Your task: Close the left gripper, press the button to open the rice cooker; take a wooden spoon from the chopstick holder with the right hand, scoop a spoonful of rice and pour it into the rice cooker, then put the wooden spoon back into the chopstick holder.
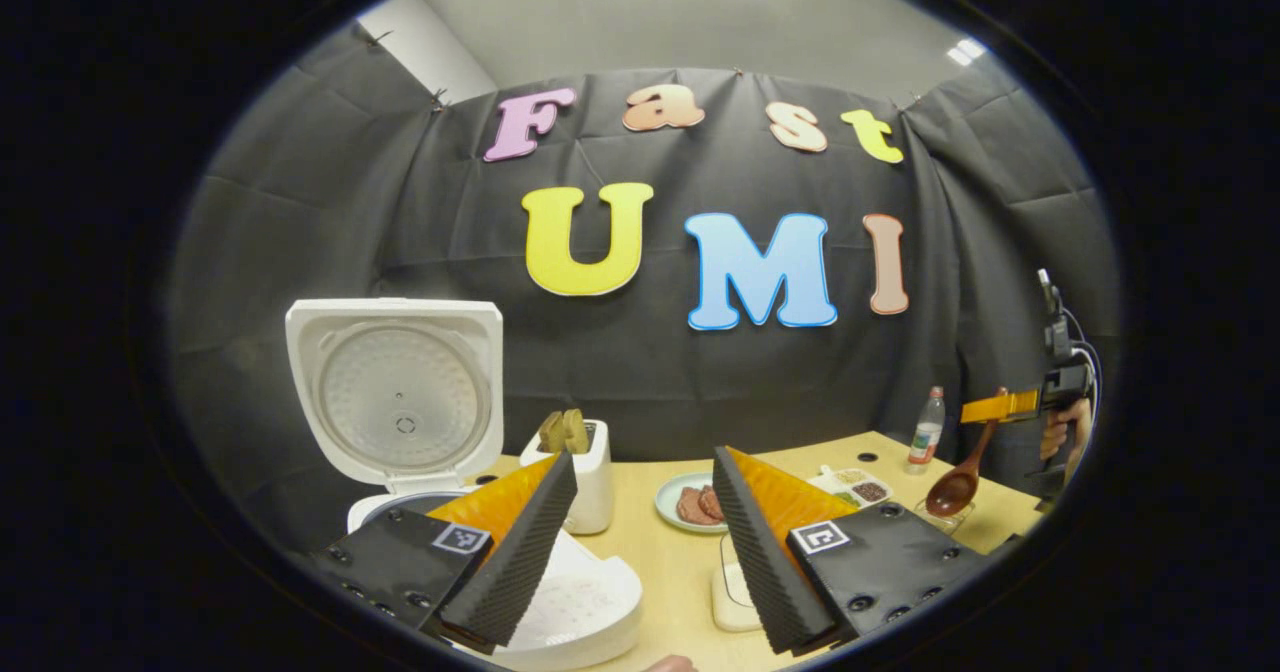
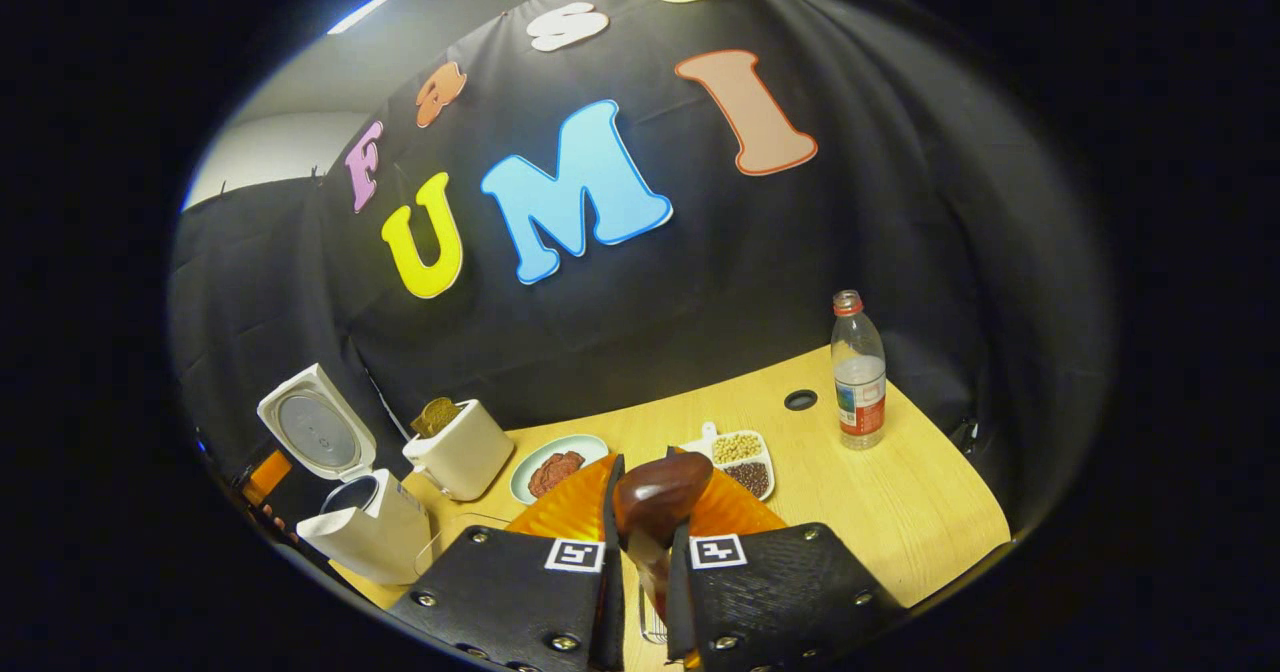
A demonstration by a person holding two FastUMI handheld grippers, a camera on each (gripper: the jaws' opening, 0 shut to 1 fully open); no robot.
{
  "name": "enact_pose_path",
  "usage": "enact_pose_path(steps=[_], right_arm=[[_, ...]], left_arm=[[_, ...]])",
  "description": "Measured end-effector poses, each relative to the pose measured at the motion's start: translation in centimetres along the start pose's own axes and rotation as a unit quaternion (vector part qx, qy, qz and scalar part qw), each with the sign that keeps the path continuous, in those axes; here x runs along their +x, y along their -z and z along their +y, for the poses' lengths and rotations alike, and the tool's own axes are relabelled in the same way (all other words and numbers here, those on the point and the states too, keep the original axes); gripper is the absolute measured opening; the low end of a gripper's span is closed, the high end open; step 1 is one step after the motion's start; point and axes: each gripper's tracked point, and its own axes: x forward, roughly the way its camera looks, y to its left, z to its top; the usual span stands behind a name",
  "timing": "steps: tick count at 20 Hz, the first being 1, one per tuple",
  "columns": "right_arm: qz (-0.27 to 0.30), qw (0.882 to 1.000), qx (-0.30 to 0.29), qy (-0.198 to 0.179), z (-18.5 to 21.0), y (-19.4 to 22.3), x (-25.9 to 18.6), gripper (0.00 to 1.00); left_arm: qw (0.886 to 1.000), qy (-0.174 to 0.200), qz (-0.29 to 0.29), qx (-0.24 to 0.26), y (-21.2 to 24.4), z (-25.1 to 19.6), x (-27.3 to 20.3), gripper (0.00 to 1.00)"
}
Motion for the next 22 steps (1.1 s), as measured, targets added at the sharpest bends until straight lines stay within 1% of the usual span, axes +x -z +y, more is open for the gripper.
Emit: enact_pose_path(steps=[5, 9, 11, 15, 19, 22], right_arm=[[-0.024, 0.999, -0.018, -0.037, 5.7, -2.8, 0.2, 0.17], [-0.018, 0.996, -0.030, -0.079, 11.6, -2.2, 1.5, 0.17], [-0.005, 0.995, -0.040, -0.094, 13.8, -0.5, 2.7, 0.17], [0.046, 0.992, -0.044, -0.109, 16.9, 4.7, 5.6, 0.17], [0.072, 0.991, -0.069, -0.088, 18.1, 8.7, 8.0, 0.17], [0.090, 0.989, -0.088, -0.074, 18.9, 11.6, 9.3, 0.17]], left_arm=[[1.000, 0.002, -0.001, 0.001, -0.3, 0.3, -0.1, 0.94], [1.000, 0.007, -0.001, 0.003, -0.1, 0.1, -0.3, 0.94], [1.000, 0.010, -0.002, 0.004, -0.1, 0.0, -0.5, 0.94], [1.000, 0.007, -0.006, 0.018, -0.2, 0.4, -0.7, 0.94], [1.000, 0.009, -0.001, 0.023, 0.3, 0.8, -0.9, 0.94], [1.000, 0.009, 0.000, 0.016, 0.8, 1.5, -1.0, 0.94]])
